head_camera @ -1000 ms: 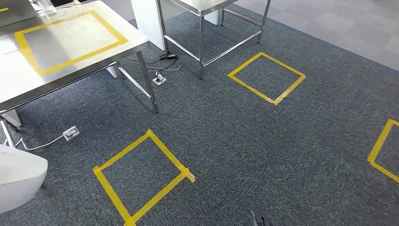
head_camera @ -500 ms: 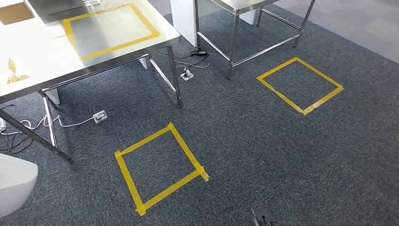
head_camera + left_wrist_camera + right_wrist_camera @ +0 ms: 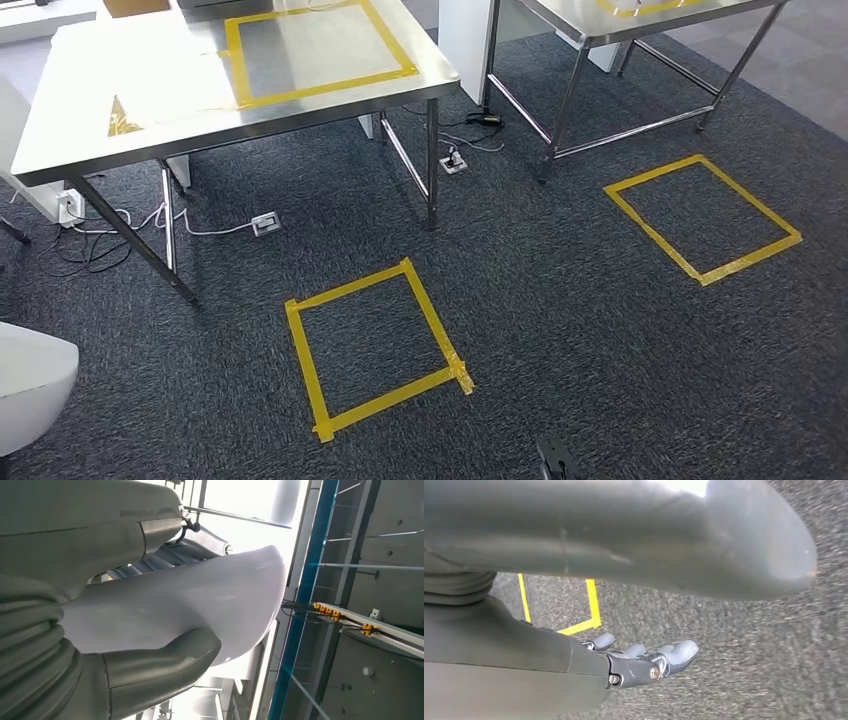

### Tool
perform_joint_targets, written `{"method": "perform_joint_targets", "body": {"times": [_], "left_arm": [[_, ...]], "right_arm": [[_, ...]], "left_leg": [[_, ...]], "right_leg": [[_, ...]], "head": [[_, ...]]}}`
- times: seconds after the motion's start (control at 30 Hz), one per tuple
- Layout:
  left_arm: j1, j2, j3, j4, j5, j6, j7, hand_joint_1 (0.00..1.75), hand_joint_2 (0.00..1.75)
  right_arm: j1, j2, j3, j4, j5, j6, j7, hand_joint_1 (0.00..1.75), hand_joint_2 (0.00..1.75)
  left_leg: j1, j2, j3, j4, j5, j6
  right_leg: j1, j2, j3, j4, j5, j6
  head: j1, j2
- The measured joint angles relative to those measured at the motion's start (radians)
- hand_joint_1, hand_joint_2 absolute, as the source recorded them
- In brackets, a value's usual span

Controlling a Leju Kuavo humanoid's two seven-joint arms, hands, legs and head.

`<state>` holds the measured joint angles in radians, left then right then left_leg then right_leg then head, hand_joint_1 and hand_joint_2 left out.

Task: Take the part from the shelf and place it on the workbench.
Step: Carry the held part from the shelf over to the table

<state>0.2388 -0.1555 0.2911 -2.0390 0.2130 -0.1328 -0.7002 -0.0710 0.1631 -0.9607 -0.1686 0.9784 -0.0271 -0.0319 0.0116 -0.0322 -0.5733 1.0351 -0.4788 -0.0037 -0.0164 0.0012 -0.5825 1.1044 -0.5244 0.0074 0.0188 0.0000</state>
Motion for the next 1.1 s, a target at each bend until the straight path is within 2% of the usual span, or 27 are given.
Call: {"method": "perform_joint_targets", "body": {"times": [0.03, 0.07, 0.17, 0.2, 0.23, 0.3, 0.33, 0.37, 0.4, 0.47, 0.5, 0.53, 0.57, 0.6, 0.67, 0.7, 0.73, 0.77, 0.8, 0.83, 0.87, 0.9, 0.93, 0.97, 1.03, 1.07, 1.1], "left_arm": [[0.000, 0.000, 0.000, 0.000, -0.002, 0.000, 0.000, 1.75, 1.75], [0.000, -0.001, 0.000, -0.001, -0.004, 0.000, 0.000, 1.75, 1.75], [-0.001, -0.001, 0.000, -0.001, -0.006, 0.000, 0.000, 1.75, 1.75], [-0.002, -0.001, 0.000, -0.001, -0.007, 0.000, 0.000, 1.75, 1.75], [-0.003, -0.001, 0.000, -0.001, -0.007, 0.000, 0.000, 1.75, 1.75], [-0.004, -0.001, 0.000, -0.001, -0.006, 0.002, 0.000, 1.75, 1.75], [-0.004, -0.001, 0.000, 0.000, -0.006, 0.002, 0.000, 1.75, 1.75], [-0.003, -0.001, 0.000, 0.000, -0.006, 0.003, 0.000, 1.75, 1.75], [-0.002, -0.001, 0.001, 0.000, -0.006, 0.003, 0.000, 1.75, 1.75], [0.000, -0.001, 0.001, -0.002, -0.006, 0.003, 0.000, 1.75, 1.75], [0.001, -0.001, 0.001, -0.004, -0.007, 0.002, 0.000, 1.75, 1.75], [0.002, -0.001, 0.001, -0.006, -0.007, 0.001, 0.000, 1.75, 1.75], [0.003, -0.002, 0.001, -0.009, -0.007, -0.001, 0.000, 1.75, 1.75], [0.005, -0.002, 0.002, -0.012, -0.008, -0.003, 0.000, 1.75, 1.75], [0.008, -0.004, 0.002, -0.017, -0.011, -0.006, -0.001, 1.75, 1.75], [0.009, -0.006, 0.003, -0.019, -0.012, -0.007, -0.001, 1.75, 1.75], [0.008, -0.008, 0.004, -0.021, -0.013, -0.008, -0.001, 1.75, 1.75], [0.009, -0.010, 0.005, -0.023, -0.013, -0.009, -0.001, 1.75, 1.75], [0.008, -0.012, 0.005, -0.024, -0.014, -0.010, -0.001, 1.75, 1.75], [0.009, -0.013, 0.005, -0.025, -0.014, -0.011, 0.000, 1.75, 1.75], [0.009, -0.014, 0.006, -0.025, -0.014, -0.012, 0.000, 1.75, 1.75], [0.010, -0.016, 0.006, -0.025, -0.014, -0.013, 0.000, 1.75, 1.75], [0.010, -0.017, 0.006, -0.025, -0.015, -0.015, 0.000, 1.75, 1.75], [0.010, -0.018, 0.006, -0.025, -0.015, -0.016, 0.000, 1.75, 1.75], [0.010, -0.020, 0.006, -0.023, -0.015, -0.018, 0.000, 1.75, 1.75], [0.010, -0.020, 0.007, -0.022, -0.015, -0.019, 0.000, 1.75, 1.75], [0.011, -0.021, 0.007, -0.023, -0.015, -0.020, 0.000, 1.75, 1.75]], "right_arm": [[-0.002, 0.000, 0.000, 0.000, 0.000, 0.002, 0.000, 0.00, 0.00], [-0.003, 0.000, 0.000, 0.000, 0.000, 0.003, 0.001, 0.00, 0.00], [-0.002, 0.000, -0.004, 0.000, 0.000, 0.008, 0.002, 0.00, 0.00], [-0.002, 0.000, -0.006, 0.000, 0.000, 0.009, 0.003, 0.00, 0.00], [-0.002, 0.000, -0.007, 0.000, 0.000, 0.010, 0.003, 0.00, 0.00], [-0.001, 0.000, -0.008, 0.000, 0.000, 0.012, 0.006, 0.00, 0.00], [0.000, 0.000, -0.008, 0.000, 0.000, 0.012, 0.008, 0.00, 0.00], [0.001, 0.000, -0.008, 0.000, 0.000, 0.013, 0.010, 0.00, 0.00], [0.002, 0.000, -0.008, 0.000, 0.000, 0.013, 0.012, 0.00, 0.00], [0.002, 0.001, -0.008, 0.000, 0.000, 0.013, 0.014, 0.00, 0.00], [0.002, 0.002, -0.008, 0.000, 0.000, 0.013, 0.014, 0.00, 0.00], [0.002, 0.003, -0.008, 0.000, 0.000, 0.014, 0.014, 0.00, 0.00], [0.002, 0.004, -0.009, 0.000, 0.000, 0.014, 0.013, 0.00, 0.00], [0.002, 0.004, -0.009, 0.000, 0.000, 0.015, 0.012, 0.00, 0.00], [0.001, 0.004, -0.009, 0.000, -0.001, 0.016, 0.011, 0.00, 0.00], [0.000, 0.004, -0.009, 0.000, -0.001, 0.016, 0.010, 0.00, 0.00], [-0.002, 0.005, -0.009, 0.000, -0.001, 0.016, 0.009, 0.00, 0.00], [-0.003, 0.005, -0.010, 0.000, -0.001, 0.016, 0.008, 0.00, 0.00], [-0.002, 0.005, -0.010, 0.000, -0.001, 0.016, 0.008, 0.00, 0.00], [-0.001, 0.005, -0.010, 0.000, -0.001, 0.016, 0.008, 0.00, 0.00], [0.003, 0.004, -0.010, 0.000, -0.001, 0.016, 0.008, 0.00, 0.00], [0.007, 0.004, -0.011, 0.000, -0.001, 0.017, 0.007, 0.00, 0.00], [0.010, 0.004, -0.012, 0.000, -0.002, 0.017, 0.006, 0.00, 0.00], [0.014, 0.004, -0.013, 0.000, -0.002, 0.018, 0.005, 0.00, 0.00], [0.022, 0.004, -0.015, 0.001, -0.002, 0.018, 0.003, 0.00, 0.00], [0.025, 0.004, -0.016, 0.001, -0.002, 0.018, 0.004, 0.00, 0.00], [0.026, 0.004, -0.016, 0.002, -0.003, 0.018, 0.005, 0.00, 0.00]], "left_leg": [[-0.001, -0.002, -0.001, 0.003, -0.003, -0.006], [-0.003, -0.004, -0.003, 0.004, -0.005, -0.012], [-0.003, -0.001, -0.006, 0.005, -0.010, -0.028], [-0.002, 0.006, -0.015, 0.024, -0.021, -0.033], [-0.002, 0.013, -0.033, 0.063, -0.040, -0.036], [-0.002, 0.024, -0.100, 0.190, -0.089, -0.041], [-0.002, 0.025, -0.134, 0.247, -0.102, -0.041], [-0.002, 0.025, -0.155, 0.277, -0.098, -0.039], [-0.003, 0.025, -0.159, 0.271, -0.075, -0.035], [-0.008, 0.028, -0.120, 0.163, 0.004, -0.021], [-0.013, 0.032, -0.094, 0.104, 0.028, -0.012], [-0.018, 0.036, -0.071, 0.056, 0.037, -0.004], [-0.023, 0.038, -0.056, 0.026, 0.030, 0.003], [-0.025, 0.038, -0.046, 0.011, 0.015, 0.008], [-0.023, 0.030, -0.014, -0.016, 0.004, 0.019], [-0.020, 0.027, 0.004, -0.026, 0.001, 0.024], [-0.017, 0.026, 0.025, -0.032, -0.005, 0.026], [-0.015, 0.025, 0.040, -0.037, -0.014, 0.027], [-0.013, 0.025, 0.055, -0.039, -0.025, 0.028], [-0.013, 0.023, 0.072, -0.040, -0.040, 0.028], [-0.011, 0.020, 0.091, -0.042, -0.055, 0.027], [-0.010, 0.016, 0.113, -0.043, -0.071, 0.026], [-0.009, 0.013, 0.138, -0.045, -0.089, 0.023], [-0.007, 0.011, 0.161, -0.046, -0.110, 0.020], [-0.008, 0.007, 0.203, -0.046, -0.155, 0.010], [-0.009, 0.005, 0.221, -0.050, -0.176, 0.005], [-0.010, 0.004, 0.243, -0.056, -0.188, -0.002]], "right_leg": [[0.001, 0.002, 0.016, -0.040, 0.011, -0.003], [0.002, 0.003, 0.021, -0.056, 0.009, -0.008], [0.002, 0.001, 0.025, -0.061, 0.008, -0.028], [0.001, -0.001, 0.029, -0.063, 0.007, -0.035], [0.000, -0.002, 0.033, -0.065, 0.006, -0.041], [0.002, -0.004, 0.040, -0.065, -0.002, -0.048], [0.003, -0.005, 0.044, -0.065, -0.008, -0.050], [0.005, -0.006, 0.051, -0.065, -0.014, -0.050], [0.006, -0.007, 0.060, -0.065, -0.021, -0.050], [0.008, -0.008, 0.083, -0.066, -0.037, -0.047], [0.010, -0.010, 0.093, -0.068, -0.046, -0.044], [0.010, -0.012, 0.100, -0.071, -0.055, -0.039], [0.010, -0.014, 0.108, -0.078, -0.061, -0.033], [0.010, -0.016, 0.118, -0.083, -0.059, -0.026], [0.008, -0.018, 0.134, -0.076, -0.048, -0.015], [0.008, -0.016, 0.126, -0.048, -0.037, -0.011], [0.007, -0.013, 0.098, -0.001, -0.031, -0.007], [0.006, -0.010, 0.054, 0.060, -0.032, -0.003], [0.006, -0.008, 0.002, 0.122, -0.047, 0.002], [0.005, -0.007, -0.050, 0.172, -0.074, 0.006], [0.005, -0.007, -0.093, 0.198, -0.108, 0.009], [0.005, -0.007, -0.124, 0.196, -0.136, 0.010], [0.005, -0.007, -0.142, 0.168, -0.142, 0.009], [0.005, -0.007, -0.152, 0.117, -0.109, 0.007], [0.007, -0.009, -0.158, 0.010, 0.044, 0.002], [0.009, -0.010, -0.154, -0.019, 0.107, -0.002], [0.011, -0.010, -0.147, -0.029, 0.137, -0.008]], "head": [[0.000, 0.000], [-0.001, 0.000], [-0.001, 0.000], [-0.002, 0.000], [-0.004, 0.000], [-0.006, 0.000], [-0.005, 0.000], [-0.005, 0.000], [-0.005, 0.000], [-0.006, 0.000], [-0.006, 0.000], [-0.006, 0.000], [-0.006, 0.000], [-0.006, 0.000], [-0.005, 0.000], [-0.004, 0.000], [-0.003, 0.000], [-0.002, 0.000], [-0.002, 0.000], [-0.001, 0.000], [0.000, 0.000], [0.000, 0.000], [0.000, 0.000], [0.001, 0.000], [-0.001, 0.000], [-0.002, 0.000], [-0.003, 0.000]]}}
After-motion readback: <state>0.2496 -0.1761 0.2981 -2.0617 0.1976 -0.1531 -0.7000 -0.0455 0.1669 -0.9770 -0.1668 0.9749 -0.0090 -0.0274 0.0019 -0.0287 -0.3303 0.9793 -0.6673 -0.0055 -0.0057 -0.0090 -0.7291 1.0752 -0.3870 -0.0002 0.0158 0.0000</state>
